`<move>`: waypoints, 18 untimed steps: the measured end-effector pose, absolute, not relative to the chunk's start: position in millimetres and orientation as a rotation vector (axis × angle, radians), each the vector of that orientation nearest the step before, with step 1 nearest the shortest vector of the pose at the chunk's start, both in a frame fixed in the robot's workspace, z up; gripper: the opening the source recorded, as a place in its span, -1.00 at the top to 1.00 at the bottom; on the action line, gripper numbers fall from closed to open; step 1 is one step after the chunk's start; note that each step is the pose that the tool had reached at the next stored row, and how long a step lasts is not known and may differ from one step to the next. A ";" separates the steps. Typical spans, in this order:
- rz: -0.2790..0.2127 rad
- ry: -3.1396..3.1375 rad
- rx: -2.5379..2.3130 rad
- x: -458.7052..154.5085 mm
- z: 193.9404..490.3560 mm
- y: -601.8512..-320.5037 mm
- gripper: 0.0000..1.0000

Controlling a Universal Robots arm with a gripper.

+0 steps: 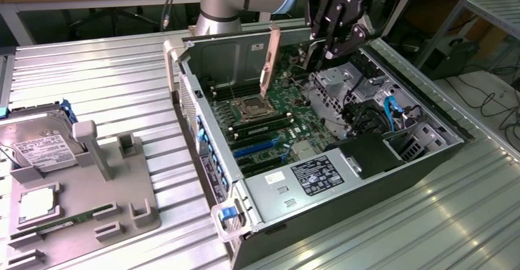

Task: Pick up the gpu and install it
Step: 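Insert the gpu into the slot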

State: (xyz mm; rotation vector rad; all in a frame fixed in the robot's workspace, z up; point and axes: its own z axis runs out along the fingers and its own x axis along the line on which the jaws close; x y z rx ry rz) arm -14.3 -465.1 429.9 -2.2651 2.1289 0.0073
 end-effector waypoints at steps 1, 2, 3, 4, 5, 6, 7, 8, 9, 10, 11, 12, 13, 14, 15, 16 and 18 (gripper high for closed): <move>0.007 2.129 -2.265 -14.3 429.4 -465.1 0.44; 0.007 2.129 -2.265 -14.3 428.9 -465.1 0.44; 0.007 2.128 -2.265 -14.3 428.4 -465.1 0.44; 0.006 2.128 -2.265 -14.3 427.9 -465.1 0.44; 0.006 2.128 -2.265 -14.3 427.3 -465.1 0.44; 0.006 2.128 -2.265 -14.3 426.9 -465.1 0.44; 0.005 2.128 -2.264 -14.3 426.4 -465.1 0.44; 0.005 2.128 -2.264 -14.3 425.8 -465.1 0.44; 0.005 2.128 -2.264 -14.3 425.2 -465.1 0.44; 0.005 2.128 -2.264 -14.3 424.7 -465.1 0.44; 0.004 2.128 -2.264 -14.3 424.1 -465.1 0.44; 0.004 2.127 -2.264 -14.3 423.6 -465.1 0.44; 0.004 2.127 -2.264 -14.3 423.2 -465.1 0.44; 0.004 2.127 -2.264 -14.3 422.7 -465.1 0.44; 0.003 2.127 -2.263 -14.3 422.0 -465.1 0.44; 0.003 2.127 -2.263 -14.3 421.5 -465.1 0.44; 0.003 2.127 -2.263 -14.3 420.4 -465.1 0.44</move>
